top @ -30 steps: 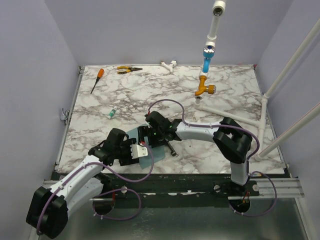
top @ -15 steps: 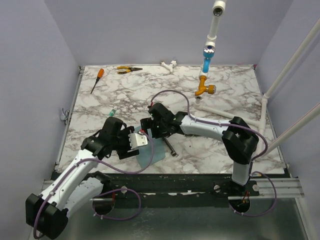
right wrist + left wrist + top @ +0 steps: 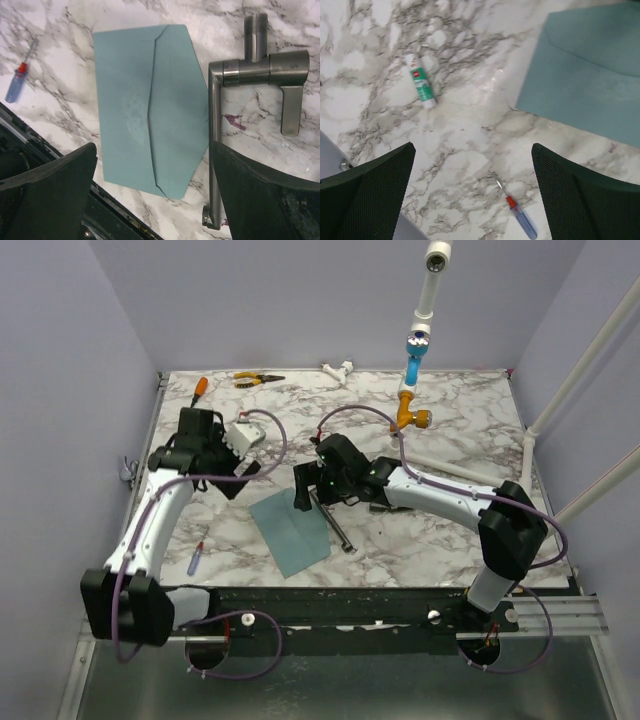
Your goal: Place the letter into the envelope and seal it
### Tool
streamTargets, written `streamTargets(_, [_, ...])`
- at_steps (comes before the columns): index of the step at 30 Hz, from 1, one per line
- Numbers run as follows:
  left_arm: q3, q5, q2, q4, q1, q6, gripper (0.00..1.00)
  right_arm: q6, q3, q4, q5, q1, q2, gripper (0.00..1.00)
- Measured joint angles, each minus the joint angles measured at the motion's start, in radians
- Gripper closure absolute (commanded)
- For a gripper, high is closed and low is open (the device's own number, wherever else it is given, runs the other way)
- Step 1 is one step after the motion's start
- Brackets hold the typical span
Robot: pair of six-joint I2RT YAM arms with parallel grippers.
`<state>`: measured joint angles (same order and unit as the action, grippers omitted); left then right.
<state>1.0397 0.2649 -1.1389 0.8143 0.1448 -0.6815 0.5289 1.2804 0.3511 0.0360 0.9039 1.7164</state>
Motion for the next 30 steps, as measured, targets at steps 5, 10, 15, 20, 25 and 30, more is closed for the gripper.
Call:
streamTargets(5, [0.243, -0.086, -0.336, -0.046, -0.102, 0.056, 0.1, -0.026, -0.034, 0.004, -0.012, 0.0, 0.0, 0.0])
streamTargets(10, [0.5, -0.15, -0.647, -0.053, -0.139, 0.08, 0.12, -0.051, -0.043, 0.011, -0.052, 0.0, -0.016, 0.0])
streamTargets(15, [0.528, -0.128, -0.749, -0.017, -0.138, 0.082, 0.13, -0.07, -0.046, 0.022, -0.095, 0.0, -0.043, 0.0])
streamTargets(20, [0.529, -0.132, -0.758, -0.001, -0.136, 0.082, 0.22, -0.088, -0.048, 0.035, -0.113, 0.0, -0.048, 0.0])
streamTargets(25, [0.528, -0.166, -0.806, -0.002, -0.136, 0.081, 0.29, -0.101, -0.048, 0.037, -0.119, -0.002, -0.042, 0.0])
streamTargets(30, [0.526, -0.194, -0.869, 0.002, -0.136, 0.08, 0.28, -0.109, -0.047, 0.043, -0.122, -0.003, -0.018, 0.0])
